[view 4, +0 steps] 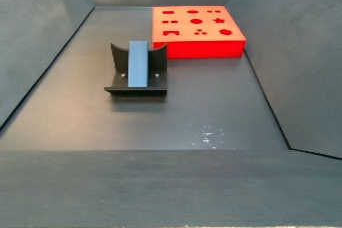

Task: Pick up the arch object. Move up. Place the arch object on the fixture. Regrasp the arch object. Rotate the arch object. Move to above the board. Insert the arch object.
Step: Regrasp the arch object.

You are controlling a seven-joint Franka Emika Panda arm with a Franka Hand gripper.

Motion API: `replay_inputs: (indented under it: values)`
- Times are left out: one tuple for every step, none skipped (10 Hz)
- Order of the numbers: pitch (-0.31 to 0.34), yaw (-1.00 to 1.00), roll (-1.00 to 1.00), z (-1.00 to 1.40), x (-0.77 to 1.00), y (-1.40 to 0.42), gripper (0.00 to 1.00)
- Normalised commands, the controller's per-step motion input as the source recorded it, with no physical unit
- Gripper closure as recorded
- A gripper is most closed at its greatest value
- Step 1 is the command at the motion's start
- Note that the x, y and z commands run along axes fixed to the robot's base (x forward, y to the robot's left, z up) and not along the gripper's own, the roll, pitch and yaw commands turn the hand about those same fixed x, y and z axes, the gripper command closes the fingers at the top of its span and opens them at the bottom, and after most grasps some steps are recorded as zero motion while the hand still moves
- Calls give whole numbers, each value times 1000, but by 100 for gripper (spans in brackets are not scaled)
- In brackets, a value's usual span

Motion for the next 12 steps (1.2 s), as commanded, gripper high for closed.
replay_inputs:
  values:
    - [90,62,1000,-6,79,-32,0]
    - [109,71,1000,-6,85,-35,0]
    - [159,111,1000,-18,96,-38,0]
    - [160,128,828,-15,99,-40,0]
    - [151,148,637,-16,101,-44,0]
    - [143,157,512,-18,101,-43,0]
    - [108,181,255,-9,92,-31,0]
    - [56,206,157,-1000,37,74,0]
    - [16,207,111,-1000,36,76,0]
    - [-27,190,101,-1000,49,69,0]
    - [-74,158,86,-1000,61,64,0]
    - [-98,131,75,-1000,68,63,0]
